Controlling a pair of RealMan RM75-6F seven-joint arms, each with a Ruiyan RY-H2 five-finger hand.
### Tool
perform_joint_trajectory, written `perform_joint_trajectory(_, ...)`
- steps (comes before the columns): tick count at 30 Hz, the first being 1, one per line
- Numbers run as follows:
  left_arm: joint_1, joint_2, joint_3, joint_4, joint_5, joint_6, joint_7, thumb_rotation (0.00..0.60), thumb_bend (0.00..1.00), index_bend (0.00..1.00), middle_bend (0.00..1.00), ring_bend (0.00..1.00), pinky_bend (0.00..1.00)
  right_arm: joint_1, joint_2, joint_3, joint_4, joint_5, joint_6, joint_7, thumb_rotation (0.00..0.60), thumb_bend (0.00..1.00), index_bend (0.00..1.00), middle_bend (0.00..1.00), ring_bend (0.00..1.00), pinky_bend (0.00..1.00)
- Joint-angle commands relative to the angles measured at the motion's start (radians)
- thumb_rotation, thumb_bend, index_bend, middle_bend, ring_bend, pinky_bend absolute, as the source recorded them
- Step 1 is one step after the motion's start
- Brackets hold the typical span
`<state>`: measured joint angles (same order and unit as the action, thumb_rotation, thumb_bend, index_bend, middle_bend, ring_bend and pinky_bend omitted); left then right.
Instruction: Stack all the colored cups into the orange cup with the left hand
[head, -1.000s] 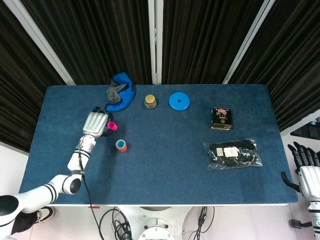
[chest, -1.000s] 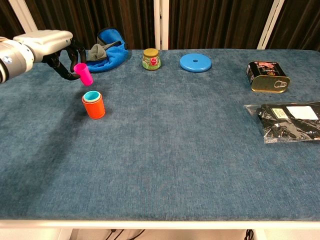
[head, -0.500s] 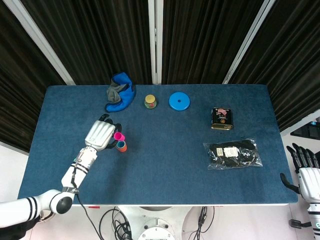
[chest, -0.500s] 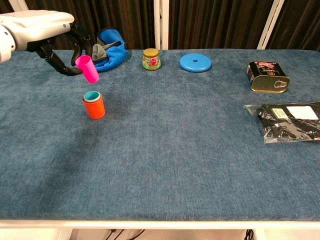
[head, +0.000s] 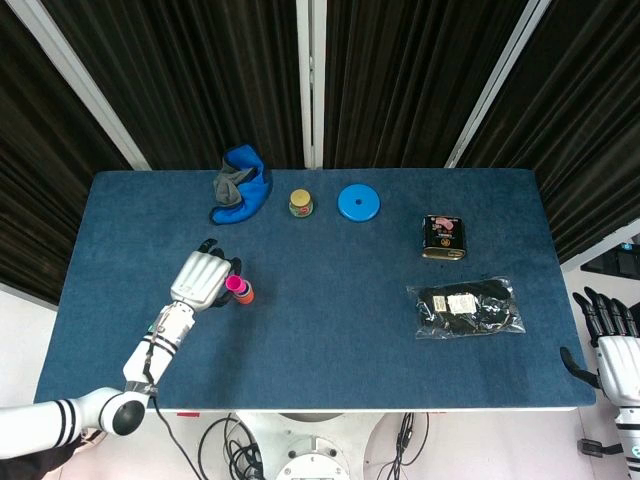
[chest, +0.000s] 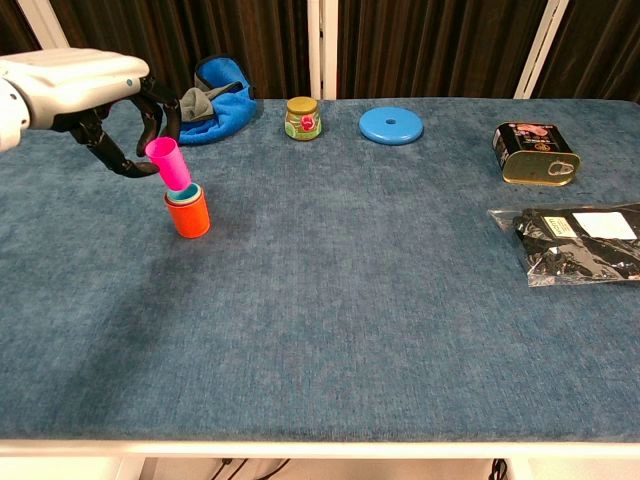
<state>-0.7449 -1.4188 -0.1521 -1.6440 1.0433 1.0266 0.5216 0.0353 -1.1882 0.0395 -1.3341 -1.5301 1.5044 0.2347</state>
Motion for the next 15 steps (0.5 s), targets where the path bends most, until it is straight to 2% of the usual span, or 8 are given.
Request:
perform_joint_trajectory(1,-0.003,-0.015,0.005,0.017,-0.005,-0.006,-0.006,0.600,0.31,0.54,0.58,0.33,0.17,0.000,0.001,0.000,-0.001,0.000,0.001,0.000,0.600,0.29,0.00,0.00,0.00,0.00)
perform_joint_trajectory(12,-0.011,-0.050,0.006,0.074,-0.001,-0.009,-0.020,0.600,0.31,0.53,0.58,0.33,0.16,-0.002,0.001,0.000,0.000,0.003,-0.001,0.000,0.600,0.29,0.00,0.00,0.00,0.00)
perform_joint_trajectory(14,-0.010,-0.048,0.011,0.075,0.001,-0.012,-0.021,0.600,0.31,0.50,0.56,0.33,0.16,-0.001,0.001,0.000,0.001,0.004,-0.002,0.001,0.600,0.29,0.00,0.00,0.00,0.00)
perform_joint_trajectory(15,-0.010,-0.044,0.016,0.074,0.001,-0.016,-0.019,0.600,0.31,0.45,0.52,0.32,0.16,-0.001,0.001,0.000,0.002,0.004,-0.003,0.002,0.600,0.29,0.00,0.00,0.00,0.00)
